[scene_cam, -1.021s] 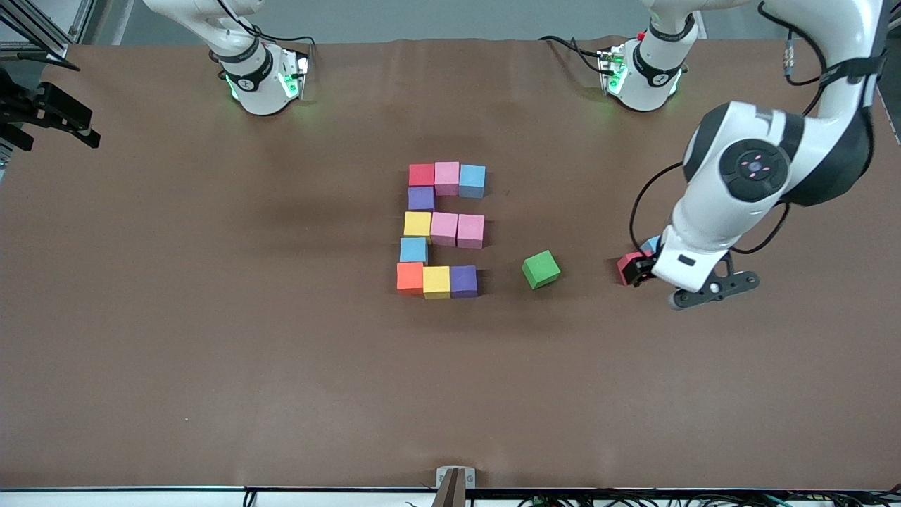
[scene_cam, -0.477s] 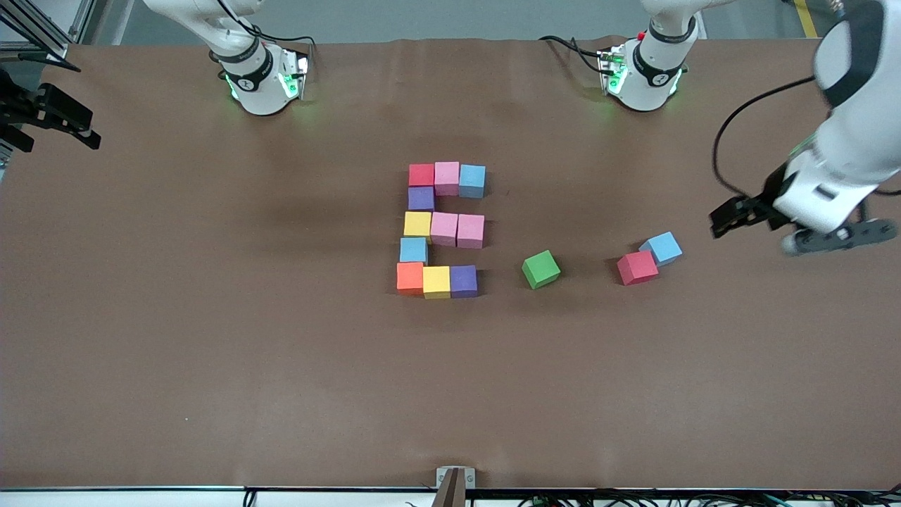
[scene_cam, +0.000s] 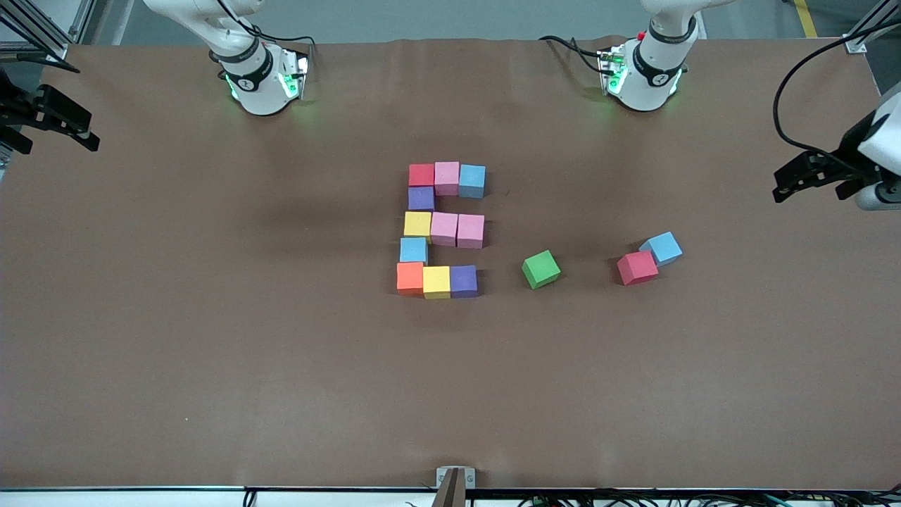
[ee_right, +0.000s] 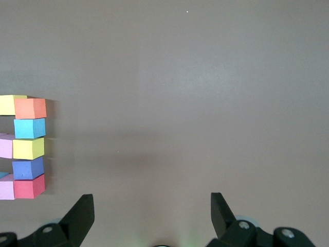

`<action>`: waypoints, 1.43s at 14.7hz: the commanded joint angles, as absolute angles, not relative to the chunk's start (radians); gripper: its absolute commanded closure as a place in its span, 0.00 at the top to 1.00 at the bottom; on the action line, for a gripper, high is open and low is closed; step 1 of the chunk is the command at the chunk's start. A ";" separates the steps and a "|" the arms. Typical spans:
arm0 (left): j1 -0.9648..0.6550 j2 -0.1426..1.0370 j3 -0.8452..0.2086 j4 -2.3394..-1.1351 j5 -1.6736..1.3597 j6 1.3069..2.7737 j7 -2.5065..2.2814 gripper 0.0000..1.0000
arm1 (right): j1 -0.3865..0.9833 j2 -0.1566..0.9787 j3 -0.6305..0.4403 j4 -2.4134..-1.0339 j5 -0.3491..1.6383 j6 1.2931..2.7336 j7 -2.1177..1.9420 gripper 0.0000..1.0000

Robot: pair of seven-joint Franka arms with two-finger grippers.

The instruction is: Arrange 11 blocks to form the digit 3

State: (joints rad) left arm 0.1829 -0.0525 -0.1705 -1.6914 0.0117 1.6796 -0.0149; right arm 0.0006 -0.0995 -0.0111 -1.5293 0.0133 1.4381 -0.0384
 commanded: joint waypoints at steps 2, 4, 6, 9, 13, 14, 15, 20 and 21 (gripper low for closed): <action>0.023 -0.051 -0.011 -1.651 -0.006 1.654 0.003 0.99 | 0.012 -0.103 -0.018 -1.526 0.008 1.440 -0.041 1.00; 0.017 -0.045 0.002 -1.629 -0.005 1.654 0.003 0.99 | 0.014 -0.103 -0.018 -1.526 0.008 1.440 -0.041 1.00; 0.020 -0.041 0.002 -1.611 -0.005 1.654 0.003 0.99 | 0.014 -0.103 -0.018 -1.526 0.008 1.440 -0.041 1.00; 0.020 -0.023 0.002 -1.574 -0.005 1.654 0.002 0.99 | 0.015 -0.100 -0.018 -1.526 0.006 1.448 -0.041 1.00; 0.020 -0.020 0.002 -1.554 0.000 1.654 0.000 0.99 | 0.017 -0.092 -0.018 -1.526 0.006 1.450 -0.041 1.00; 0.015 -0.006 0.002 -1.552 0.002 1.654 0.000 0.99 | 0.017 -0.094 -0.018 -1.526 0.005 1.450 -0.041 1.00; 0.008 -0.002 -0.002 -1.549 0.003 1.654 0.000 0.99 | 0.017 -0.092 -0.018 -1.526 0.005 1.451 -0.041 1.00; 0.008 0.020 -0.005 -1.513 0.005 1.644 0.002 0.99 | 0.017 -0.092 -0.018 -1.528 0.005 1.460 -0.041 1.00; 0.011 0.020 -0.005 -1.513 0.003 1.640 0.009 0.99 | 0.015 -0.092 -0.018 -1.528 0.005 1.460 -0.041 1.00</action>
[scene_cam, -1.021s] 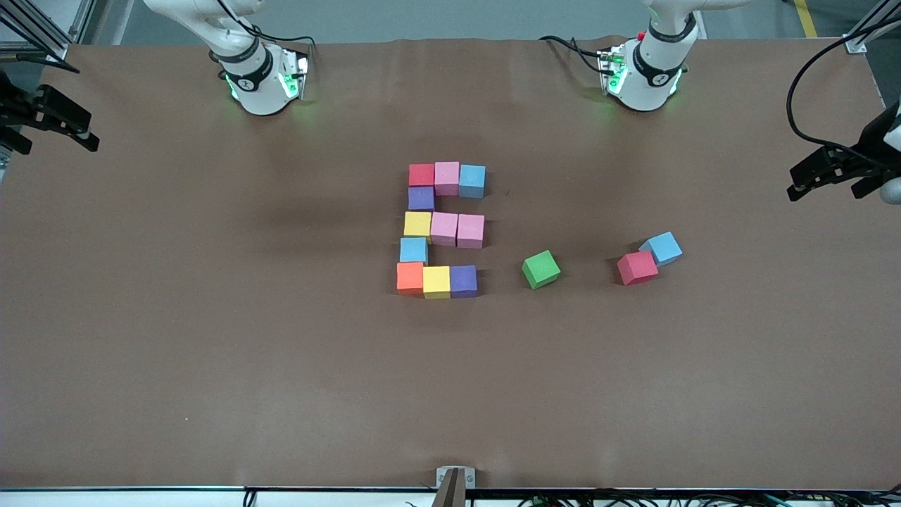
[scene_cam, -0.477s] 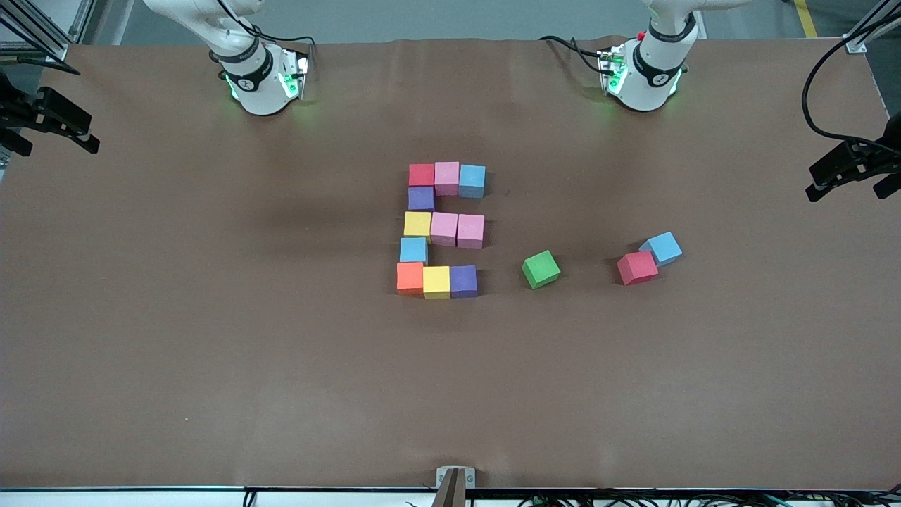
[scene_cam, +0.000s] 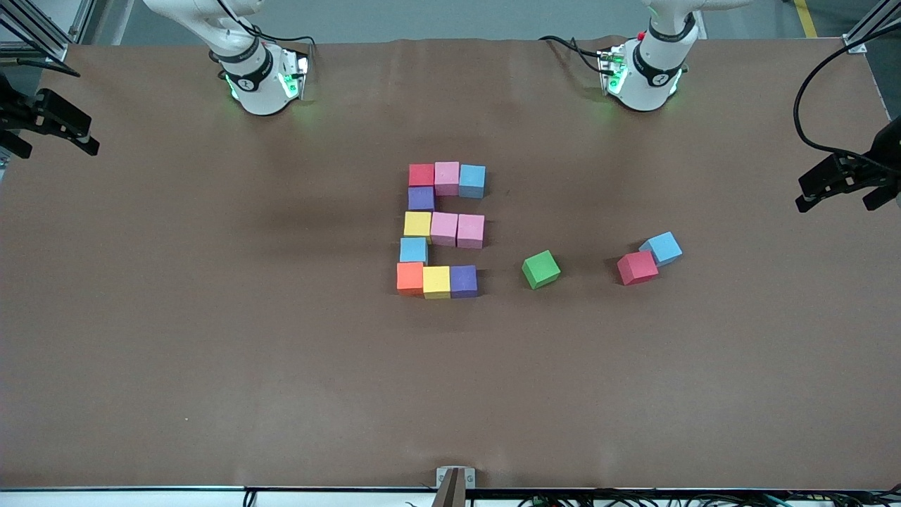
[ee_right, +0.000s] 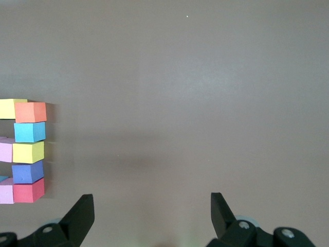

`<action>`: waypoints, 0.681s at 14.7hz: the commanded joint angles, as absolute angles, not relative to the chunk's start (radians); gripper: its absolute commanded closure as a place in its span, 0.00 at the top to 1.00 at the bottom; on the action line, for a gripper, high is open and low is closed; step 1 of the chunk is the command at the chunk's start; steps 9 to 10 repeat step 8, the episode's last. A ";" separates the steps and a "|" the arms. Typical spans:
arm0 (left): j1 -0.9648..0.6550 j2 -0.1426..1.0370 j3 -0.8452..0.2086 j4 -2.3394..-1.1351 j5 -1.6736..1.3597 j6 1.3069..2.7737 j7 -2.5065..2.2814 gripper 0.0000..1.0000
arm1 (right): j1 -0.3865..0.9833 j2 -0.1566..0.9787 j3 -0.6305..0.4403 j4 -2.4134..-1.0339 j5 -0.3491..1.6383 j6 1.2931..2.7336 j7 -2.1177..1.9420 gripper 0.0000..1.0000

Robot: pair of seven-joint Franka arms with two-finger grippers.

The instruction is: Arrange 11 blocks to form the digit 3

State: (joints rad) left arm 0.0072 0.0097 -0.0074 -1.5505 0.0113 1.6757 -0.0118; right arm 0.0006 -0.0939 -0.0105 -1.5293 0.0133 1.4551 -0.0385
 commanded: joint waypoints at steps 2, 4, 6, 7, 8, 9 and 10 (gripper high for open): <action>0.017 0.015 -0.005 -1.513 0.000 1.638 0.023 1.00 | 0.017 -0.092 -0.018 -1.528 0.005 1.460 -0.041 1.00; 0.017 0.011 -0.003 -1.513 -0.002 1.638 0.020 1.00 | 0.015 -0.091 -0.018 -1.528 0.005 1.460 -0.041 1.00; 0.015 0.011 -0.003 -1.513 0.002 1.638 0.018 1.00 | 0.017 -0.081 -0.018 -1.528 0.005 1.462 -0.041 1.00; 0.015 0.011 -0.003 -1.513 0.003 1.638 0.017 1.00 | 0.017 -0.081 -0.018 -1.528 0.005 1.463 -0.041 1.00; 0.014 0.011 -0.003 -1.513 0.003 1.638 0.018 1.00 | 0.017 -0.080 -0.018 -1.528 0.005 1.462 -0.041 1.00; 0.014 0.011 -0.003 -1.513 0.003 1.638 0.018 1.00 | 0.017 -0.080 -0.018 -1.528 0.005 1.462 -0.041 1.00; 0.014 0.011 -0.003 -1.513 0.003 1.638 0.018 1.00 | 0.017 -0.080 -0.018 -1.528 0.005 1.462 -0.041 1.00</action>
